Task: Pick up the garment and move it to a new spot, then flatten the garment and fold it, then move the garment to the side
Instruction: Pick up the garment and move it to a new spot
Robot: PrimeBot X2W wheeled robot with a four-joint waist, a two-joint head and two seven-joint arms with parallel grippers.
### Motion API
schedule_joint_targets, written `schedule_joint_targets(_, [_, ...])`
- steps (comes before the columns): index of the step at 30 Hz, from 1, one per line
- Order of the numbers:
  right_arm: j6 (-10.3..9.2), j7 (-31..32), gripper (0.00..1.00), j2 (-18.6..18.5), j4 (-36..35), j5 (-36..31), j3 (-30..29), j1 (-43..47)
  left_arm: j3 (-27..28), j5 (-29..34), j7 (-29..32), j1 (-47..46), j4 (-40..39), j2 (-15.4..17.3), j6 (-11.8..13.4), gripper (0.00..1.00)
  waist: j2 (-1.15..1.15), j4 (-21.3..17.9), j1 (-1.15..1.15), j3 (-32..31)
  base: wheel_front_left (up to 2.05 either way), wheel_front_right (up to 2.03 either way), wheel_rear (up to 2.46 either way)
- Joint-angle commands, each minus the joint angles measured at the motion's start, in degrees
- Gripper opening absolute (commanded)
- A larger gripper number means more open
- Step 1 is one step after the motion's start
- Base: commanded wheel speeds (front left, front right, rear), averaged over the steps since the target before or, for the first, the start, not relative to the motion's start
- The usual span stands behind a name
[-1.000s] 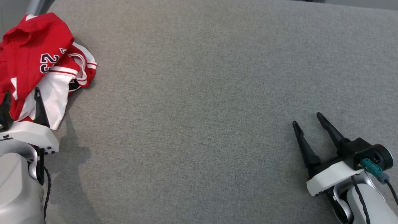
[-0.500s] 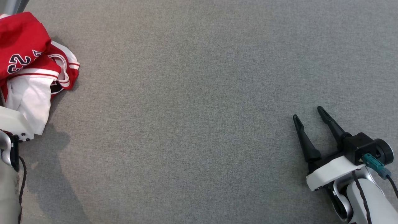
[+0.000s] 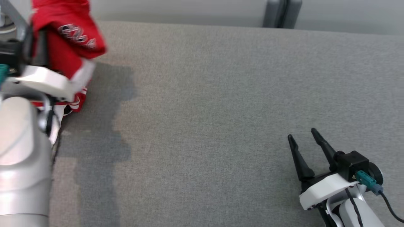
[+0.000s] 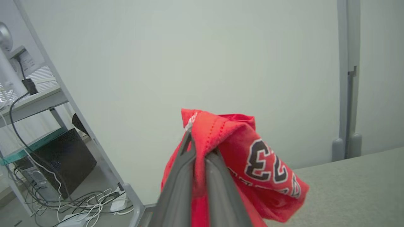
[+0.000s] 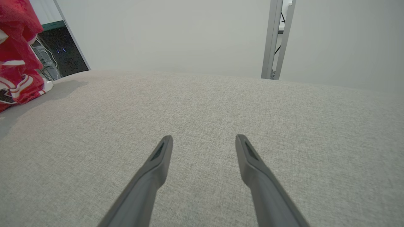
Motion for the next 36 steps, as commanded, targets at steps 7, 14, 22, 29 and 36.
schedule_joint_targets(7, [0.0, 0.0, 1.0, 1.4, 0.7, 0.9, -0.6, 2.2, -7.1, 0.0, -0.1, 2.3, -5.2, -6.5, -1.5, 0.0, 0.0, -5.3, 0.0, -5.0, 0.0, 0.0, 0.0])
schedule_joint_targets(14, [0.01, 0.0, 1.0, 2.7, 0.8, 1.2, -1.4, 3.2, -15.8, -3.7, -0.1, 5.9, -6.5, -10.8, -2.2, 0.0, 0.0, -10.3, 0.0, -6.2, 0.0, 0.0, 0.0])
schedule_joint_targets(22, [0.01, 0.0, 1.0, 3.8, 0.9, 2.3, -0.9, 2.1, -31.1, -15.6, -0.1, 10.4, -7.7, -11.0, 1.6, 0.0, 0.0, -16.2, 0.0, -5.6, 0.0, 0.0, 0.0])
schedule_joint_targets(29, [0.01, 0.0, 1.0, 4.1, 0.6, 2.4, -1.2, 2.1, -34.4, -17.1, -0.1, 11.9, -4.2, -11.2, 4.7, 1.0, 0.0, -17.1, 0.0, -4.7, 0.0, 0.0, 0.0])
schedule_joint_targets(36, [0.01, 0.0, 1.0, 4.3, 0.7, 2.1, -2.7, 2.6, -31.4, -15.8, -0.1, 14.0, -2.5, -11.2, 5.9, 1.0, 0.0, -15.7, 0.0, -4.9, 0.0, 0.0, 0.0])
